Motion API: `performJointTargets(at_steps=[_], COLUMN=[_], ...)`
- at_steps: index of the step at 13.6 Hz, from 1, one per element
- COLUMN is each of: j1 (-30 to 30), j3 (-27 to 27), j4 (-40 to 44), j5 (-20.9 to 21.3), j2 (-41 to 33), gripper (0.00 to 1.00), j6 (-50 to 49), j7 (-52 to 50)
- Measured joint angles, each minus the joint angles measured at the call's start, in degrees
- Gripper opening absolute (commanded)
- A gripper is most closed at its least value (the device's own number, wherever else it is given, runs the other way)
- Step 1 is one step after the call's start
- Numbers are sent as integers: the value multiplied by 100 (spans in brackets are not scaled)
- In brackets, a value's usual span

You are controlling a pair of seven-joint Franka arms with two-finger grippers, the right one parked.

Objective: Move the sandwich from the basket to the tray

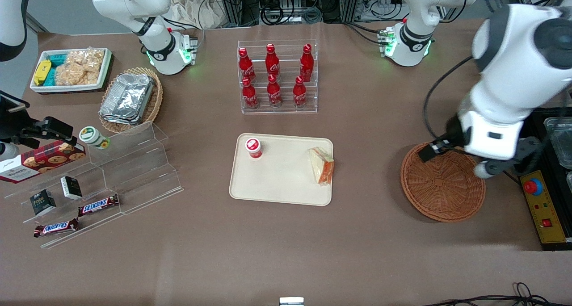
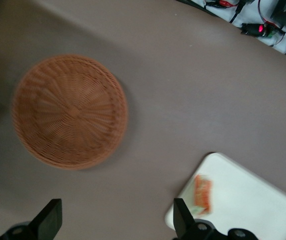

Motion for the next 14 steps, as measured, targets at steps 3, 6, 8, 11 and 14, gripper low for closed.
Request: performJointTargets(at_steps=[3, 6, 8, 11, 14], j1=[41, 539, 770, 799, 797], j3=[541, 593, 589, 562, 537], j4=[-25, -275, -569, -1178, -1739], j5=[-144, -190, -204, -206, -185], j2=[-193, -505, -809, -1307, -1694], gripper=[100, 100, 100, 100, 100], j6=[-342, -454, -457, -200, 144], j7=[1319, 2359, 2786, 2897, 2903])
